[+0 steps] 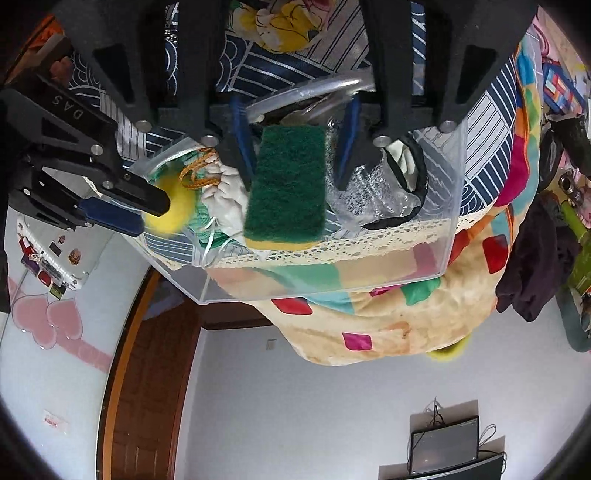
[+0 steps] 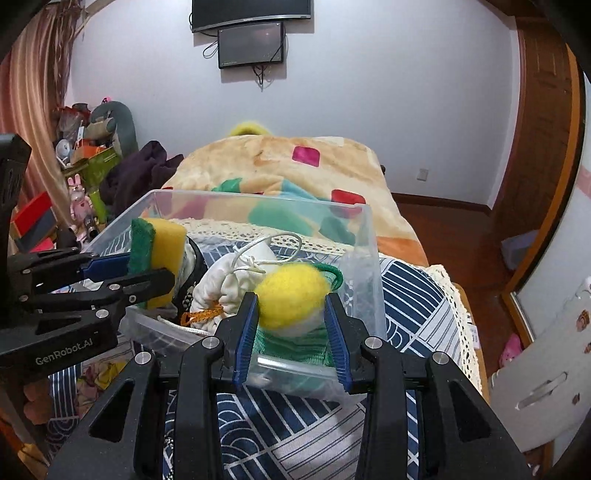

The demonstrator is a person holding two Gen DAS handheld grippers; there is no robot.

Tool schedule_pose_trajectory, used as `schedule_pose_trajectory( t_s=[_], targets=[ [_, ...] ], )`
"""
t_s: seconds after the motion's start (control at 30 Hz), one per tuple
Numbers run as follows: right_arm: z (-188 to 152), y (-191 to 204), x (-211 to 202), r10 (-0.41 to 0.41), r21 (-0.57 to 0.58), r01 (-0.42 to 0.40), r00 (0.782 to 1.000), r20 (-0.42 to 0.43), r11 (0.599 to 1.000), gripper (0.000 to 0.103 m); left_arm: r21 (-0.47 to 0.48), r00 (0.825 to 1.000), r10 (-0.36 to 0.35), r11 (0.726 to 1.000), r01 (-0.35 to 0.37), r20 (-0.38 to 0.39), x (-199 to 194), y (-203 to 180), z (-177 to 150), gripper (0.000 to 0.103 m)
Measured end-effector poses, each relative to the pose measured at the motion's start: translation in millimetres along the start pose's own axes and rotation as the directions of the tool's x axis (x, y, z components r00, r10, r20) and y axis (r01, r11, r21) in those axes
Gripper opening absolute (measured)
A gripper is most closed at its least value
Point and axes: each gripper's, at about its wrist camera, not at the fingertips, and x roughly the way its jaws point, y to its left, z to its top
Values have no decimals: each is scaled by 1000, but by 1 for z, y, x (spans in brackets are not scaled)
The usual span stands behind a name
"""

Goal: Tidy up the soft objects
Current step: 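Lower the sponge into the box with left tool while right tool releases the ball inside, then grasp the braided black-and-white cord with right tool while left tool grasps the floral scrunchie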

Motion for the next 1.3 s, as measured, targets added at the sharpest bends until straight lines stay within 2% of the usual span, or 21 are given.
schedule_pose_trajectory(
  t_s=[0.13,0.3,0.43,0.57,0.7,0.87,1.2,1.23,1.3],
  targets=[
    [-1,-4,-5,11,9,-11,1000,-2,1000,35,-15,1000,-9,1000,10,8,-6,4,-2,52],
    [0,-3,-16,4,9,-5,1000,28,1000,51,-5,999,-27,1000,27,25,-23,5,-6,56],
    [1,1,-32,-8,4,7,997,77,1000,64,2,998,-32,999,32,61,-42,6,-10,67],
    [1,6,-47,-10,-10,11,993,121,1000,67,-3,995,-34,999,34,93,-62,9,-15,76],
    [-4,12,-57,-5,-16,7,988,154,1000,77,3,994,-21,1000,21,103,-74,12,-25,82],
    [-18,24,-54,45,-54,-38,992,122,998,77,16,999,-17,1000,16,45,-73,16,-48,82],
    [-54,45,-26,94,-69,-96,995,-36,993,76,-23,996,-15,1000,13,-91,-52,26,-97,82],
    [-58,47,-22,102,-69,-105,993,-54,992,75,-21,995,-13,1000,10,-99,-51,25,-101,82],
    [-65,47,-17,121,-62,-127,988,-91,990,63,-20,994,-6,1000,4,-107,-48,24,-107,82]
  ],
)
